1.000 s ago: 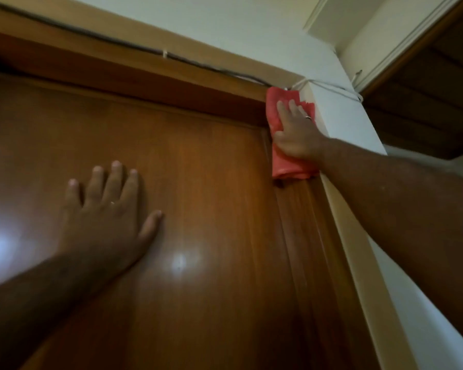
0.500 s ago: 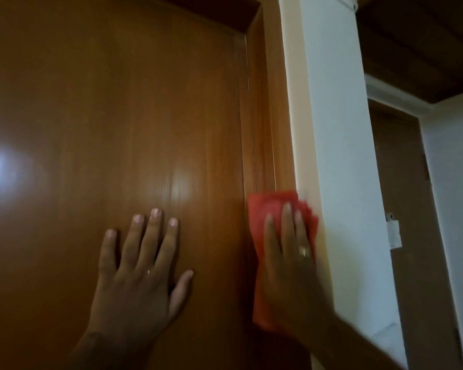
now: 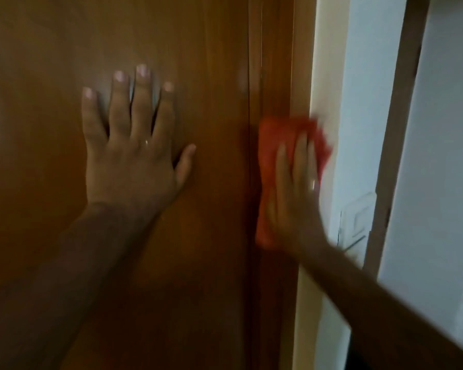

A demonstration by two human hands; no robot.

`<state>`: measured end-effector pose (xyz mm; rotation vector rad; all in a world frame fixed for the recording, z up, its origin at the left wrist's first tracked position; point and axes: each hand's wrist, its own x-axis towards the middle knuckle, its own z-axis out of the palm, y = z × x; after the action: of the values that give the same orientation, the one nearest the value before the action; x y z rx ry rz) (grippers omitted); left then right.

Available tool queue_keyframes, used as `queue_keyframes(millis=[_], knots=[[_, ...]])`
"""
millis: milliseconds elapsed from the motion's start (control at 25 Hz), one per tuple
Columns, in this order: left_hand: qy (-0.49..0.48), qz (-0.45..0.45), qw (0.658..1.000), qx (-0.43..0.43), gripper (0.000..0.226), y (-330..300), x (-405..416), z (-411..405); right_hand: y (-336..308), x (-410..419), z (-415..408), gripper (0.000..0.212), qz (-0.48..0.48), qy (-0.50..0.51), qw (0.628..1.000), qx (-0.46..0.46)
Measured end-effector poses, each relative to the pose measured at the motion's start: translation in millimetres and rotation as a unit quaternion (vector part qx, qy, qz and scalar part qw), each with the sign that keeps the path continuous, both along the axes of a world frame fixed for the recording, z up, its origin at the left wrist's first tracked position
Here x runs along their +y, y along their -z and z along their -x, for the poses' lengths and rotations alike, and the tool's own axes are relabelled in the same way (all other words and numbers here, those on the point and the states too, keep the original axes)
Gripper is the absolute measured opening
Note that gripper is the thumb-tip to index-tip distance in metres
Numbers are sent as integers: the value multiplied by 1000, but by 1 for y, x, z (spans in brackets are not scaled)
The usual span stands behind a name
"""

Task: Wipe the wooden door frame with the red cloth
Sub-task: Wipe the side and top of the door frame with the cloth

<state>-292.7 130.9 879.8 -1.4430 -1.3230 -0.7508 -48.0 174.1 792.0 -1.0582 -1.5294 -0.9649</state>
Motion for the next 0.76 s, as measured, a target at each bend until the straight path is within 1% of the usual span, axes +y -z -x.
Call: queue_keyframes(millis=[80,120,160,200,240,280,360,400,440,480,520,560,600,640,680,720,760], knots=[[2,-12,1000,6,82,1,8,2,123,-18,-1,78,114,60,992,-16],[11,4,1000,-5,80,4,13,2,169,-24,-2,85,203,68,977,-14],[29,45,998,-32,78,9,16,1,202,-28,-2,91,300,52,953,-5],[46,101,992,-57,76,16,18,-3,223,-36,-3,94,391,45,919,-5],[58,152,984,-70,74,30,20,-6,239,-44,-6,96,456,49,888,-11],[68,176,980,-68,71,48,20,-11,252,-51,-10,100,487,45,872,-22],[90,173,981,-24,71,98,9,-22,268,-62,-21,112,484,56,870,-73],[130,174,976,2,71,130,-2,-28,268,-67,-26,118,484,64,866,-108],[184,184,965,19,68,168,-13,-36,264,-71,-33,121,485,59,862,-132],[239,213,948,5,64,210,-23,-44,258,-72,-38,116,477,54,862,-160],[263,298,917,-42,62,249,-34,-55,249,-78,-40,105,477,32,857,-191],[261,398,873,-108,64,282,-43,-65,246,-79,-44,91,424,37,881,-209],[242,500,809,-194,69,310,-45,-75,246,-77,-44,75,389,39,903,-180],[235,562,740,-285,73,333,-45,-85,247,-75,-41,62,387,53,905,-168],[248,589,679,-361,75,346,-44,-94,242,-75,-38,57,358,60,921,-142],[260,586,641,-422,81,355,-39,-103,240,-76,-34,57,343,58,929,-124],[280,586,603,-463,89,360,-32,-112,237,-75,-30,60,340,50,932,-112]])
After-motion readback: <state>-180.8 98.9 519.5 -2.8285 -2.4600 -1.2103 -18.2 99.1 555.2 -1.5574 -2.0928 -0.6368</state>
